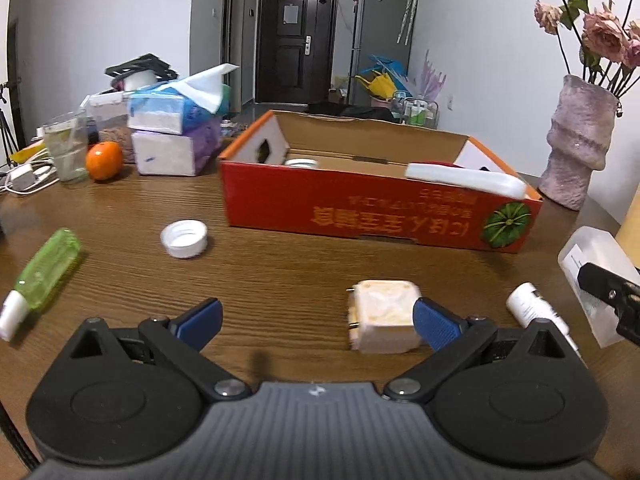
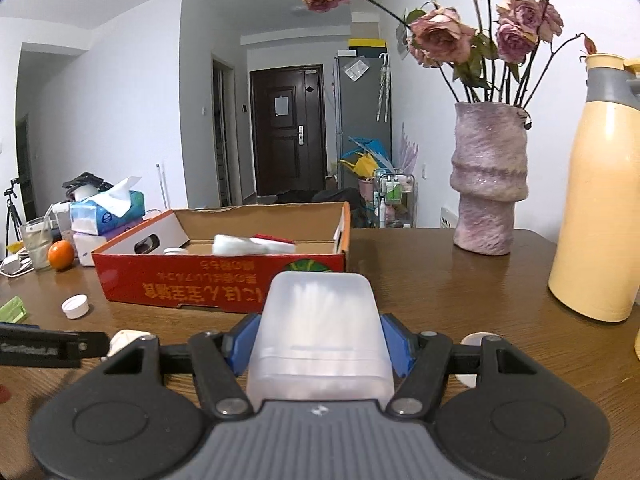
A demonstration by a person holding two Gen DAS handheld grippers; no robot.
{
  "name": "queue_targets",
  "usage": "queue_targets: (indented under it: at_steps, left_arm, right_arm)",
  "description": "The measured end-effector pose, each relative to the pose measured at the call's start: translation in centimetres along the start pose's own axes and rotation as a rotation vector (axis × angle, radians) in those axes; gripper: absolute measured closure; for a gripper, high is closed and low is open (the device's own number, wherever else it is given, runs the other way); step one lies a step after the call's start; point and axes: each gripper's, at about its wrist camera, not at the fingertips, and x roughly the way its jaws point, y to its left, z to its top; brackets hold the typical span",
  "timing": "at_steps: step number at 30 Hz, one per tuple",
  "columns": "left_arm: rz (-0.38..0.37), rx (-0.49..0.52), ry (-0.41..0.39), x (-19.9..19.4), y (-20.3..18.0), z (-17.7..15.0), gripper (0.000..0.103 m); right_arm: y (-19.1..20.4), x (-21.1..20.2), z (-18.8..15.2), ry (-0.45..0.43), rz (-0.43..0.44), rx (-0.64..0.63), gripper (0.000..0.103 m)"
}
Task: Organize rigid objects
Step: 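Grasp the white plug adapter with the left gripper while the right holds the case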
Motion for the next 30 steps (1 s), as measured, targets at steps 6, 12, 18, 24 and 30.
queue_targets:
  at_steps: [6, 12, 18, 24, 30]
  left_arm:
    - [0.01, 0.03, 0.004, 1.2, -3.2, 0.0, 0.0]
    - [0.053, 0.066, 0.034, 2.7, -5.0, -0.3, 0.0]
    - [0.055, 0.043, 0.083, 4.0, -4.9, -0.3, 0.0]
    - [0.027, 0.028, 0.123, 4.9, -4.6, -0.3, 0.014]
    - [0.018, 0.071, 0.099, 4.5, -5.2, -0.5, 0.037]
  right_arm:
    - [-1.8, 0.3, 0.0, 0.007, -0.01, 0.005, 0.039]
    - [-3.0, 0.8, 0.0, 0.019, -0.027, 0.029, 0.039]
    - [-2.6, 1.1, -0.3, 0.031, -0.02, 0.017, 0.039]
    - [-2.6, 1.2, -0.3, 0.035, -0.021, 0.017, 0.039]
    - [-2.5, 1.3, -0.5, 0.04, -0.018, 0.012, 0.039]
